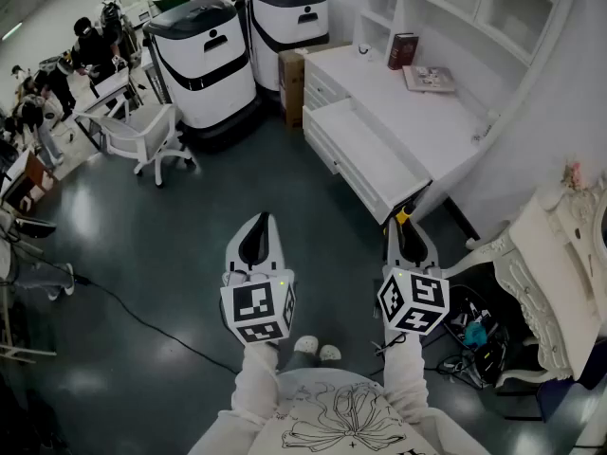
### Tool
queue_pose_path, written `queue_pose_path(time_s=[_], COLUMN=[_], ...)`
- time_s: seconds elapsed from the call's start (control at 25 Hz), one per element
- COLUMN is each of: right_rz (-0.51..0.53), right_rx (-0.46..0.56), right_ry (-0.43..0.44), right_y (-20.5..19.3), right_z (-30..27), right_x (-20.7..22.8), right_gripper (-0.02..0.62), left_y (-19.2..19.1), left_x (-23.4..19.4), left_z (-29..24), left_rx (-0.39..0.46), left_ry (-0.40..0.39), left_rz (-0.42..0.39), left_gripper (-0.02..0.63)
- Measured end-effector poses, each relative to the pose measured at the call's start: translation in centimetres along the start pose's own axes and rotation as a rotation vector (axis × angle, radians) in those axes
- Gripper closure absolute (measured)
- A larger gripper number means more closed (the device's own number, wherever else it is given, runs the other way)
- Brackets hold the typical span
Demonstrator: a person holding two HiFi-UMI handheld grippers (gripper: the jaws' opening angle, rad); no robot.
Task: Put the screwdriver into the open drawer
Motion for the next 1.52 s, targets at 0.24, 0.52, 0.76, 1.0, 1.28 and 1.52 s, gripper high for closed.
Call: queue_pose_path(time_s=[0.24,0.52,0.76,1.0,1.28,1.52], right_rz=[-0.006,-0.017,-0.03,-0.054,-0.067,-0.062], right_rx=[-0.007,-0.009,-0.007,-0.022,-0.043,-0.057], right_ry=[0.005,0.008,-0.007,-0.02,-0.025,-0.02], right_y=[0.2,-0.4,-0.7,-1.8,-2.4,-2.3], right_z=[-0.7,-2.2,-3.9,-4.9,-6.8,-10.5], right_x=[0.5,0.2,-0.3,-1.1,-0.5,0.6], right_gripper=[0.525,0.525,0.525,0.525,0.525,0.525], left_y=[0.2,-0.5,-0.9,-2.0,-2.8,-3.1], left_x=[0.2,-0.4,-1.7,-2.8,-3.2,-3.4], left_z=[-0.8,-2.2,-3.8,-4.8,-6.8,-10.3], left_rx=[-0.006,-0.007,-0.01,-0.031,-0.053,-0.061], left_ry=[0.001,-0.004,-0.016,-0.036,-0.03,-0.017], left_rz=[0.004,0.011,0.009,0.008,0.013,0.019], left_gripper=[0.6,0.6,0.6,0.6,0.6,0.6])
Point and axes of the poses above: the fingertips, and each gripper's own axes: z backward along the fingers, x to its right, y out of its top, the point moved 3 cm from there along z, backward along the fingers, and after that the axes turned 8 degrees about -z, right-handed, at the moved point
